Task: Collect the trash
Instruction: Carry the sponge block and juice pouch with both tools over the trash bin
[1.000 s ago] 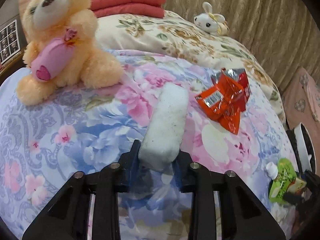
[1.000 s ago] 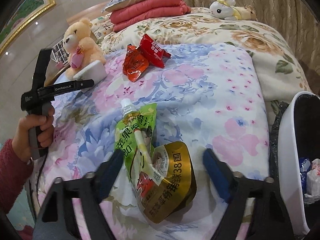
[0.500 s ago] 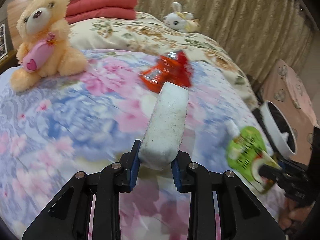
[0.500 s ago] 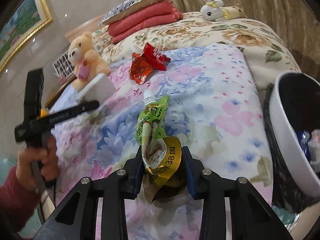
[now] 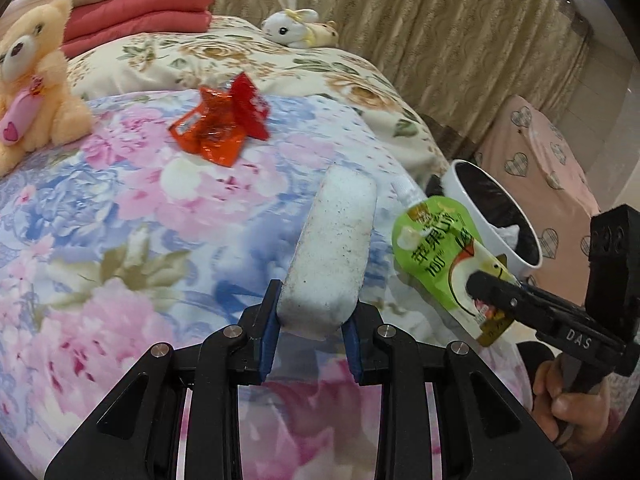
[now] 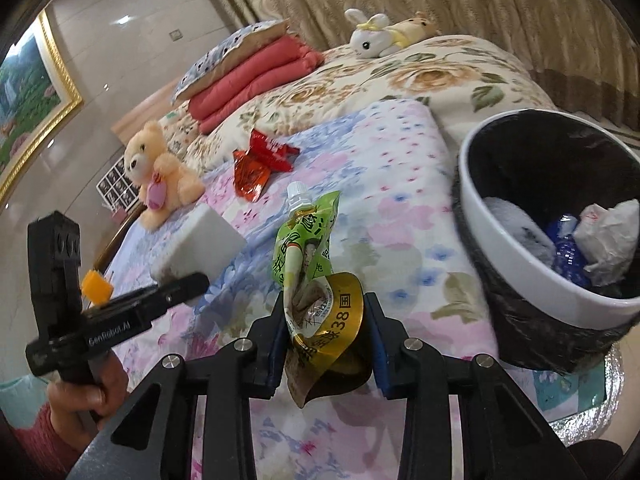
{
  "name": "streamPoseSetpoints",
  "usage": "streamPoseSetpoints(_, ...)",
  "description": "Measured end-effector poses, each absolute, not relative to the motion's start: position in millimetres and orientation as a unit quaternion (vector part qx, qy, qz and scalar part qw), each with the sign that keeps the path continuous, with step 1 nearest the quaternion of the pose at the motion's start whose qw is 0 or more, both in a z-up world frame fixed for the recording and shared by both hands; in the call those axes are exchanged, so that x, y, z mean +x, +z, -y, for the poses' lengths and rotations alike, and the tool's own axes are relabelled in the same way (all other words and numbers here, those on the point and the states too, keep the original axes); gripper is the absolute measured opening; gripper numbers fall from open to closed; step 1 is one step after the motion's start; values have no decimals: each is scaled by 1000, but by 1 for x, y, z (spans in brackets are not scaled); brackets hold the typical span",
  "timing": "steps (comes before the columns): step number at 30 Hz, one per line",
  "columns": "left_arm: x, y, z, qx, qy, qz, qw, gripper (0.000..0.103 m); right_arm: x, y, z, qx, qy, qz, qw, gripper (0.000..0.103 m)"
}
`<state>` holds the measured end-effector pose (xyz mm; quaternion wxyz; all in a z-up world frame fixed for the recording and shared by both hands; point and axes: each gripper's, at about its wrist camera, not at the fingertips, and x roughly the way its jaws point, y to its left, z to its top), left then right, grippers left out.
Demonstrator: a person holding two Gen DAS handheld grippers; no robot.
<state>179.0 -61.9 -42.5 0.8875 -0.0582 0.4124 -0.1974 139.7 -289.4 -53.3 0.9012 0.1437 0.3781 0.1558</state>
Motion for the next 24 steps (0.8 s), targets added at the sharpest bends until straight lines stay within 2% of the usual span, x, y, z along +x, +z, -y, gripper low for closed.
streamPoseSetpoints(24, 162, -20, 129, -22, -243, -401, 883, 26, 108, -31, 337, 174, 105, -335, 920, 35)
